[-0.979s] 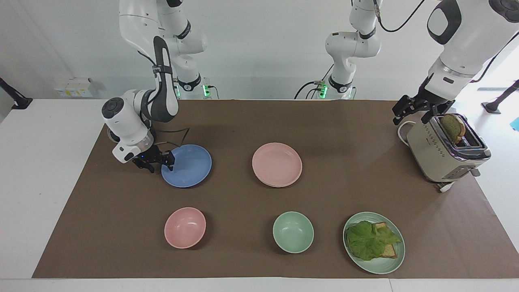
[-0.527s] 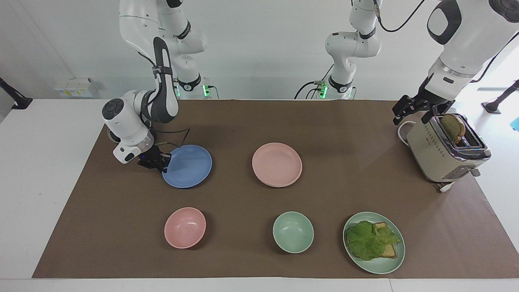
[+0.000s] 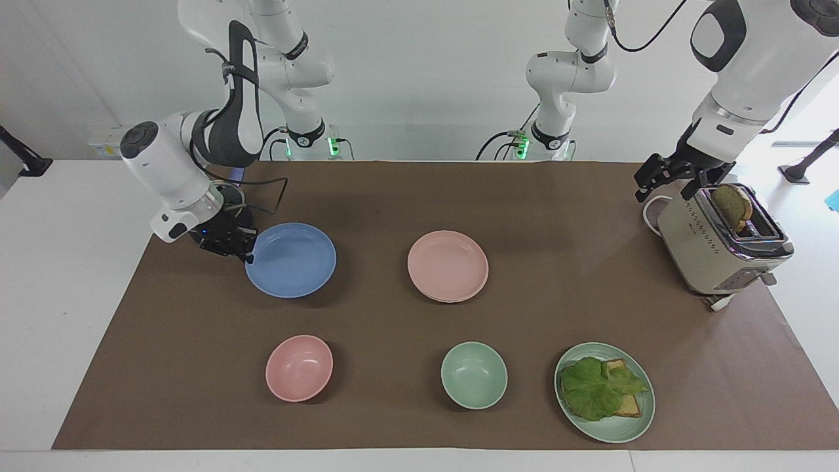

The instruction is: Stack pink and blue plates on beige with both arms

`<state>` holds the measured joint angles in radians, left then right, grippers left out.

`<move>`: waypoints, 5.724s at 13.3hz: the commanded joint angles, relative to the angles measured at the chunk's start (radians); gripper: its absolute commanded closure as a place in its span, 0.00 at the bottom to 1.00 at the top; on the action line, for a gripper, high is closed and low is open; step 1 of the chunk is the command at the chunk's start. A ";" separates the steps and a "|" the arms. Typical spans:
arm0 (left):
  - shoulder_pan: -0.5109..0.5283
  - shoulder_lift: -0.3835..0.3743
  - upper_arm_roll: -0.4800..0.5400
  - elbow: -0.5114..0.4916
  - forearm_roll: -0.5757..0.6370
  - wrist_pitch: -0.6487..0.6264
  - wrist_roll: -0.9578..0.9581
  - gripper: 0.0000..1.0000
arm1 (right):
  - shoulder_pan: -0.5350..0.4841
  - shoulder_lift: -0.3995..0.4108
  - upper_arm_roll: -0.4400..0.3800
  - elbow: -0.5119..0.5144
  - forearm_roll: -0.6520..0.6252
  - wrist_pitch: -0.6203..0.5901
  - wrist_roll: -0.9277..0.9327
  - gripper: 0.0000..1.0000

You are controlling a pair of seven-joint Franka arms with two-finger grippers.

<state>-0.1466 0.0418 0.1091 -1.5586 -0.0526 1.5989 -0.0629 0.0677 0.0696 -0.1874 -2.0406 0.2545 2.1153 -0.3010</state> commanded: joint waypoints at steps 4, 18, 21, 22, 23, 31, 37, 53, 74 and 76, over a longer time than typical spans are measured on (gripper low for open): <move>0.005 -0.013 -0.006 -0.009 0.020 -0.008 0.009 0.00 | 0.113 -0.005 0.020 0.065 0.006 -0.055 0.218 1.00; 0.005 -0.013 -0.006 -0.009 0.020 -0.008 0.009 0.00 | 0.544 0.182 0.022 0.172 -0.052 0.110 0.773 1.00; 0.005 -0.013 -0.006 -0.009 0.020 -0.008 0.008 0.00 | 0.573 0.223 0.022 0.168 -0.051 0.155 0.773 1.00; 0.005 -0.013 -0.006 -0.009 0.020 -0.008 0.008 0.00 | 0.574 0.229 0.023 0.160 -0.052 0.166 0.773 1.00; 0.005 -0.013 -0.006 -0.009 0.020 -0.008 0.008 0.00 | 0.574 0.236 0.023 0.152 -0.051 0.175 0.772 1.00; 0.005 -0.013 -0.006 -0.009 0.020 -0.008 0.008 0.00 | 0.592 0.233 0.026 0.120 -0.043 0.180 0.764 1.00; 0.005 -0.013 -0.006 -0.009 0.020 -0.008 0.009 0.00 | 0.572 0.237 0.017 0.146 -0.063 0.176 0.735 0.00; 0.005 -0.013 -0.006 -0.009 0.020 -0.008 0.008 0.00 | 0.175 -0.039 0.011 0.191 -0.167 -0.230 0.441 0.00; 0.005 -0.013 -0.006 -0.009 0.020 -0.008 0.008 0.00 | -0.005 -0.162 0.022 0.405 -0.268 -0.541 0.304 0.00; 0.005 -0.013 -0.006 -0.009 0.020 -0.008 0.009 0.00 | -0.002 -0.153 0.023 0.451 -0.291 -0.561 0.293 0.00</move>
<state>-0.1466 0.0418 0.1090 -1.5586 -0.0526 1.5989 -0.0628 0.0623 -0.0714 -0.1716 -1.6087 0.0067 1.5801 -0.0065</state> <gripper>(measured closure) 0.000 0.000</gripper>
